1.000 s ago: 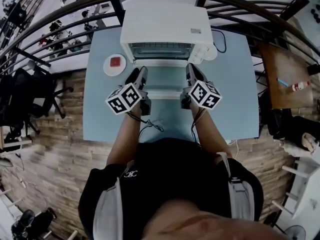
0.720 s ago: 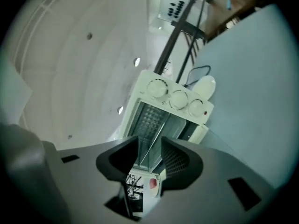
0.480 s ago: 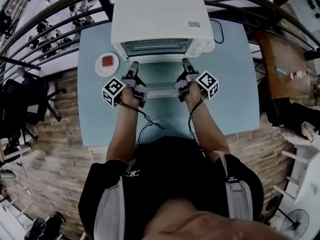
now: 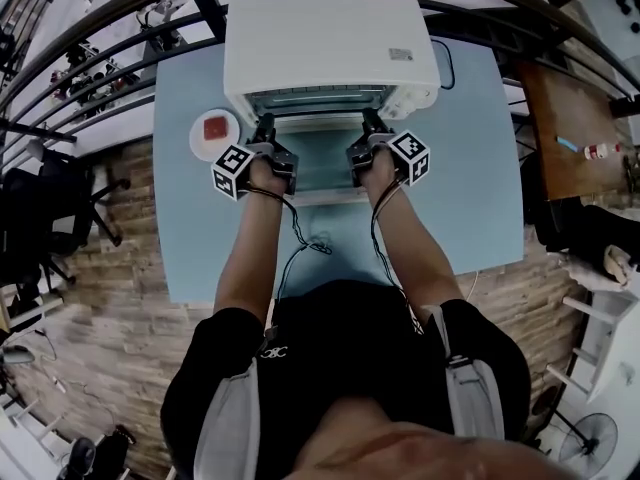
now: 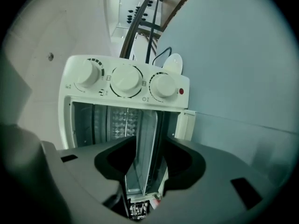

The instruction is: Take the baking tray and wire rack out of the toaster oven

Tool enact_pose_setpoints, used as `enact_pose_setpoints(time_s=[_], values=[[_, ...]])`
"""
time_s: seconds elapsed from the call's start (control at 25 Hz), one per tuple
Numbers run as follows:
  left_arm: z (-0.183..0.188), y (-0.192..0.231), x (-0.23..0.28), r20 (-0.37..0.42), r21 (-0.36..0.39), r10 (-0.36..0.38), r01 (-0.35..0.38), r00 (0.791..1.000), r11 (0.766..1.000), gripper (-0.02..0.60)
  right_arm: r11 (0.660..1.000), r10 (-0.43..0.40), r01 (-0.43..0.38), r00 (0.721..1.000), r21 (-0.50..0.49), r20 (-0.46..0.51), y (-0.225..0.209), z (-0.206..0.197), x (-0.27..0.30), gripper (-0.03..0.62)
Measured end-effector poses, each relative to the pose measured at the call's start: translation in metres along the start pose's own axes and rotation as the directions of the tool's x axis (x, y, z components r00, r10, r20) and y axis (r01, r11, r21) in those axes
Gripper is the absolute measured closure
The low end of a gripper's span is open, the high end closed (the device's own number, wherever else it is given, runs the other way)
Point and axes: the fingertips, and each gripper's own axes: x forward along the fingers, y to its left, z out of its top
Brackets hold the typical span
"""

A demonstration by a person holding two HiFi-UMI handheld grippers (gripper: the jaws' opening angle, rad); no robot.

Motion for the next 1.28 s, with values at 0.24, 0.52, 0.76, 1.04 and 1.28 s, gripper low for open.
enact_pose_setpoints(time_s=[0.24,0.52,0.76,1.04,1.28], values=[[0.01,0.021,0.032,0.016,-0.07,0.042,-0.041,0.999,0.997,0.383,0.999,-0.047,0.046,0.999,0.014,0.023,-0.009,0.004,0.028,0.407],[0.01,0.016,0.056,0.026,-0.133,0.007,-0.003,1.0,0.991,0.383,0.999,-0.038,0.036,0.997,0.038,0.062,-0.007,0.013,0.051,0.407],[0.01,0.013,0.074,0.074,-0.186,-0.04,0.053,0.996,0.981,0.385,0.997,-0.013,0.006,0.995,0.072,0.098,-0.007,0.019,0.073,0.407],[0.013,0.021,0.081,0.112,-0.195,-0.037,0.059,0.993,0.979,0.528,0.996,-0.023,0.014,0.994,0.084,0.105,-0.008,0.012,0.086,0.545],[0.011,0.025,0.076,0.118,-0.167,-0.055,0.074,0.992,0.983,0.534,0.997,-0.008,0.002,0.996,0.071,0.089,-0.009,0.01,0.081,0.548]])
